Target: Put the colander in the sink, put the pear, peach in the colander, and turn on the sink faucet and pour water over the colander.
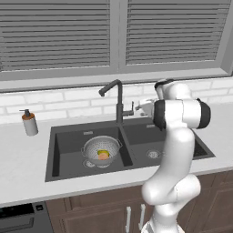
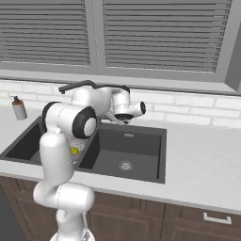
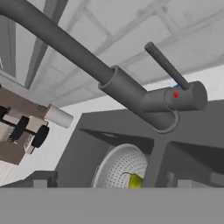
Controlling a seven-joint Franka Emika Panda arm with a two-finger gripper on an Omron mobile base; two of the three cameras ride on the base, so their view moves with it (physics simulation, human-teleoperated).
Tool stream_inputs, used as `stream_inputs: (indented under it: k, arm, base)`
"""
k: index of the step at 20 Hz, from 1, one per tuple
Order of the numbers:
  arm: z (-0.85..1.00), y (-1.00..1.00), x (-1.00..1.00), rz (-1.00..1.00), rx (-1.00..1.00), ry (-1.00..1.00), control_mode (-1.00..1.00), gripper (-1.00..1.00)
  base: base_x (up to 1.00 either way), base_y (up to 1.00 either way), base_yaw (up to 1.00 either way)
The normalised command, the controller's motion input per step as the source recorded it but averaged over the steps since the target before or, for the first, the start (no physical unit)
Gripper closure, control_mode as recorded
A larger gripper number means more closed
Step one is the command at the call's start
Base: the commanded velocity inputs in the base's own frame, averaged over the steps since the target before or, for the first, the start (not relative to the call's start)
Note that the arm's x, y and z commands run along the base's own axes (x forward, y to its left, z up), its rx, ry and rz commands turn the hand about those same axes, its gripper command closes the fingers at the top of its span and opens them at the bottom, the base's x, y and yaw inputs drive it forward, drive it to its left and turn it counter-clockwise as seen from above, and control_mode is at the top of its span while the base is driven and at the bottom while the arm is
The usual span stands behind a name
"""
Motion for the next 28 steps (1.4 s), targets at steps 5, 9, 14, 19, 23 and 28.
stream_inputs:
  k: [5,9,14,19,23,28]
  arm:
    - [-0.09,0.23,0.40,0.00,0.00,-0.03,-1.00,-1.00]
    - [0.00,0.05,0.47,0.00,0.00,-0.03,-1.00,-1.00]
    - [-0.16,0.00,0.36,0.00,-0.04,-0.03,-1.00,-1.00]
    - [-0.33,0.00,0.29,0.00,-0.08,-0.03,-1.00,-1.00]
    - [-0.29,0.00,0.31,0.00,-0.08,-0.03,-1.00,-1.00]
    - [-0.13,0.00,0.30,0.00,-0.03,-0.02,-1.00,-1.00]
  base:
    - [0.00,0.00,0.00]
    - [0.00,0.00,0.00]
    - [0.00,0.00,0.00]
    - [0.00,0.00,0.00]
    - [0.00,0.00,0.00]
    - [0.00,0.00,0.00]
